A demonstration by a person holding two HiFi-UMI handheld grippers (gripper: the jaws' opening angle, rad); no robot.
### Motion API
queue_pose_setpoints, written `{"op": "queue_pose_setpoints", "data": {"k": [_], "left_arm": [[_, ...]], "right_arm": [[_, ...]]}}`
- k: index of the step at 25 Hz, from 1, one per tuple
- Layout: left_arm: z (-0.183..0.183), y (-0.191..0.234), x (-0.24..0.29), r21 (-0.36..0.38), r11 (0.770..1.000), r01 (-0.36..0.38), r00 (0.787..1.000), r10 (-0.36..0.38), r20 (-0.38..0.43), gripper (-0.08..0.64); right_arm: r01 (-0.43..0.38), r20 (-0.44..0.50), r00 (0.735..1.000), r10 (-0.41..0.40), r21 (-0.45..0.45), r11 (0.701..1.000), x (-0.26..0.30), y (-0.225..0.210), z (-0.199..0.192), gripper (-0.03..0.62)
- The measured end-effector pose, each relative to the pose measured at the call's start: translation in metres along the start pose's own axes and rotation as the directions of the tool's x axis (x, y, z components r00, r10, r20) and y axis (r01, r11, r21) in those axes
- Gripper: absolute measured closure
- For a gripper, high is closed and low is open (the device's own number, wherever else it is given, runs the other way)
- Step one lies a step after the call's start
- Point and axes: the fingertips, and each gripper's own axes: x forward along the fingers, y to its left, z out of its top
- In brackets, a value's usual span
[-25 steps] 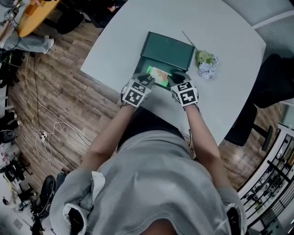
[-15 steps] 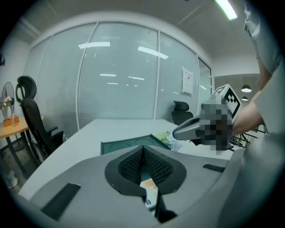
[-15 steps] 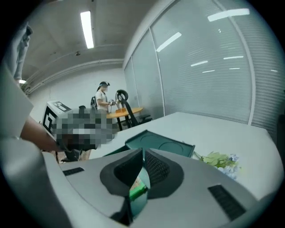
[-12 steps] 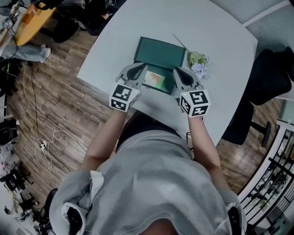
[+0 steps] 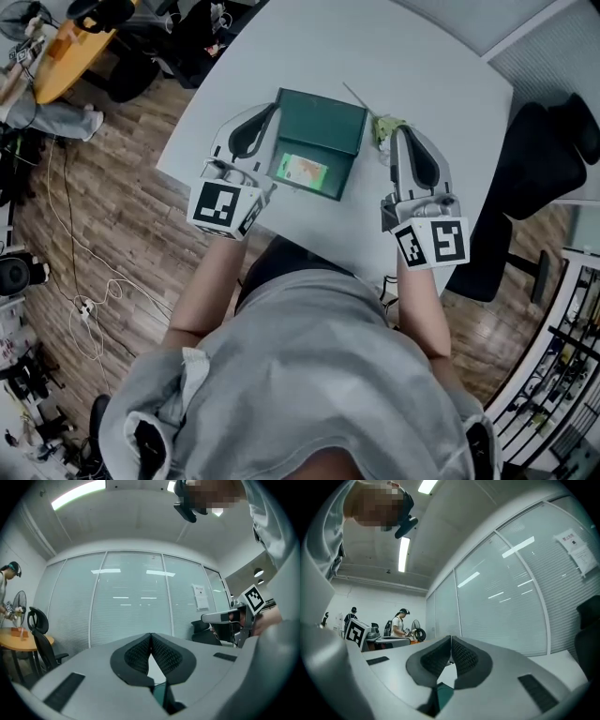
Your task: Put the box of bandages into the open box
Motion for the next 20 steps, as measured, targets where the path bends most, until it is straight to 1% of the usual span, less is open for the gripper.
{"op": "queue_pose_setpoints", "data": {"k": [5, 9, 14, 20], "left_arm": [[0.026, -0.002, -0.008, 0.0, 1.0, -0.025, 0.999, 0.025, 0.042, 0.54], [0.03, 0.0, -0.012, 0.0, 0.999, -0.049, 0.997, 0.049, 0.054, 0.54], [0.03, 0.002, -0.014, 0.007, 0.997, -0.073, 0.996, 0.073, 0.058, 0.54], [0.033, 0.001, -0.016, 0.019, 0.996, -0.085, 0.995, 0.083, 0.06, 0.54]], "right_arm": [[0.015, 0.061, 0.998, -0.016, 0.009, 1.0, -0.013, 0.0, 0.024, 0.543], [-0.006, 0.082, 0.997, 0.005, 0.01, 1.0, -0.017, 0.003, 0.032, 0.543], [0.02, 0.135, 0.991, -0.018, -0.009, 1.0, -0.026, -0.002, 0.041, 0.545], [0.017, 0.114, 0.993, -0.016, -0.006, 1.0, -0.028, -0.001, 0.039, 0.545]]}}
